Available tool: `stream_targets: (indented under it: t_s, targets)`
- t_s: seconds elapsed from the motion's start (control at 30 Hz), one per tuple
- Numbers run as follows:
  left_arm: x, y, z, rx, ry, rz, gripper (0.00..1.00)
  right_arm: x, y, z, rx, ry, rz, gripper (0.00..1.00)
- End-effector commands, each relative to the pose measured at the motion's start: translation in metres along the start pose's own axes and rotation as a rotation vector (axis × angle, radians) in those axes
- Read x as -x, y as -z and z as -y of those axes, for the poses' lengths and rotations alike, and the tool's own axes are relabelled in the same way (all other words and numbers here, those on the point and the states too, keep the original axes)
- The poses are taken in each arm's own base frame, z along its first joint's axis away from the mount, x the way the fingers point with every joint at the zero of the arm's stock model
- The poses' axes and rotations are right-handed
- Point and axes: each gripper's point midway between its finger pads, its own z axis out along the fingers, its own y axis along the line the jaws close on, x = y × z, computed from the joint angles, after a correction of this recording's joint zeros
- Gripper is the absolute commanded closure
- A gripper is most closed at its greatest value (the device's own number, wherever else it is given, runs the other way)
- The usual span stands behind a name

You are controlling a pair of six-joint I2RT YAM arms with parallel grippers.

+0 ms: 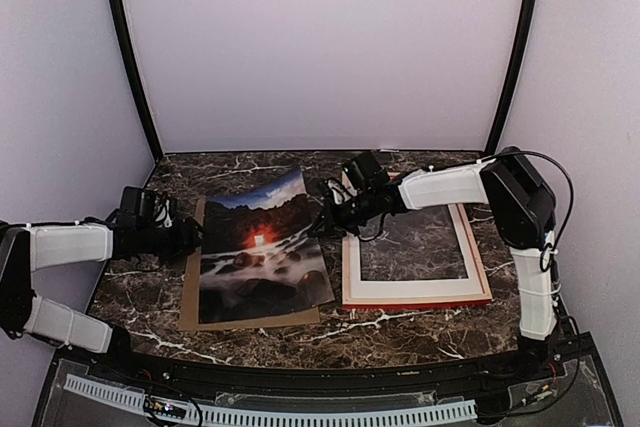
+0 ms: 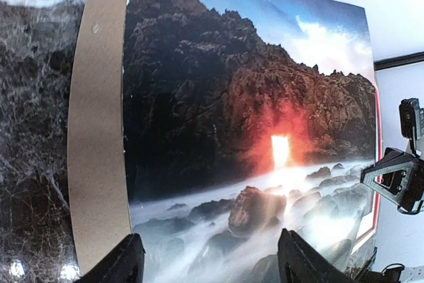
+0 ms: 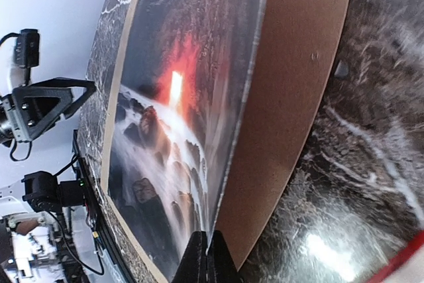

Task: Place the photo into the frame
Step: Pick up the photo from the center of the board, then turn over the photo.

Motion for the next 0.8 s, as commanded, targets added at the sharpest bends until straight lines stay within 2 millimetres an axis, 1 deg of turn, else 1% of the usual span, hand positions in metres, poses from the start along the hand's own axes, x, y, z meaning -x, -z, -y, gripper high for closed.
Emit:
stream_targets:
  t_s: [0.0,0.1,0.13,0.17,0.2,0.23,0.27,0.3,0.33,0.37,0.4,0.43,0.47,0.5,0.53,0.57,0.6,0.63,0.67,0.7,0.73,0.77]
  targets:
    - [0.029,0.027,0.033,-0.017,-0.077,0.102,0.26,0.043,0.055,-0.050,-0.052,0.164,0.134,1.00]
    - [0.042,0.042,0.060,-0.052,-0.116,0.151,0.23,0.055,0.081,-0.060,-0.136,0.220,0.173,1.00]
    - [0.046,0.046,0.077,-0.079,-0.139,0.161,0.22,0.059,0.089,-0.061,-0.176,0.234,0.188,1.00]
    - [0.049,0.050,0.086,-0.093,-0.146,0.173,0.22,0.063,0.098,-0.063,-0.213,0.252,0.201,1.00]
    - [0.052,0.054,0.105,-0.135,-0.173,0.187,0.21,0.066,0.107,-0.064,-0.258,0.265,0.215,1.00]
    - [0.053,0.057,0.116,-0.159,-0.177,0.195,0.20,0.069,0.117,-0.067,-0.302,0.281,0.233,1.00]
    - [0.056,0.061,0.136,-0.206,-0.200,0.211,0.16,0.073,0.127,-0.070,-0.344,0.301,0.253,1.00]
    - [0.057,0.064,0.147,-0.233,-0.201,0.215,0.15,0.077,0.136,-0.075,-0.380,0.317,0.277,1.00]
    - [0.059,0.066,0.165,-0.273,-0.220,0.221,0.12,0.080,0.144,-0.079,-0.413,0.330,0.296,1.00]
    - [0.059,0.067,0.173,-0.292,-0.224,0.219,0.12,0.081,0.151,-0.083,-0.444,0.343,0.312,1.00]
    - [0.061,0.069,0.193,-0.333,-0.248,0.226,0.11,0.082,0.156,-0.089,-0.464,0.357,0.323,1.00]
    - [0.061,0.069,0.201,-0.344,-0.258,0.229,0.11,0.084,0.161,-0.093,-0.501,0.370,0.343,1.00]
    - [0.060,0.068,0.218,-0.372,-0.279,0.226,0.10,0.084,0.165,-0.098,-0.528,0.385,0.358,1.00]
    - [0.065,0.072,0.232,-0.393,-0.292,0.241,0.11,0.085,0.167,-0.102,-0.549,0.398,0.368,1.00]
    - [0.059,0.065,0.241,-0.406,-0.307,0.222,0.11,0.084,0.167,-0.106,-0.569,0.411,0.370,1.00]
    - [0.062,0.069,0.255,-0.434,-0.319,0.237,0.11,0.083,0.166,-0.110,-0.579,0.422,0.374,1.00]
    - [0.056,0.061,0.262,-0.440,-0.330,0.217,0.11,0.083,0.164,-0.112,-0.588,0.432,0.376,1.00]
    - [0.060,0.064,0.273,-0.461,-0.338,0.235,0.11,0.081,0.162,-0.115,-0.589,0.441,0.375,1.00]
    - [0.056,0.058,0.279,-0.465,-0.344,0.220,0.11,0.080,0.159,-0.118,-0.588,0.449,0.375,1.00]
    - [0.057,0.060,0.290,-0.486,-0.352,0.227,0.11,0.078,0.155,-0.121,-0.586,0.459,0.373,1.00]
    - [0.056,0.054,0.292,-0.481,-0.352,0.222,0.11,0.076,0.153,-0.124,-0.582,0.466,0.374,1.00]
    - [0.057,0.052,0.299,-0.489,-0.356,0.221,0.11,0.074,0.149,-0.126,-0.575,0.472,0.371,1.00]
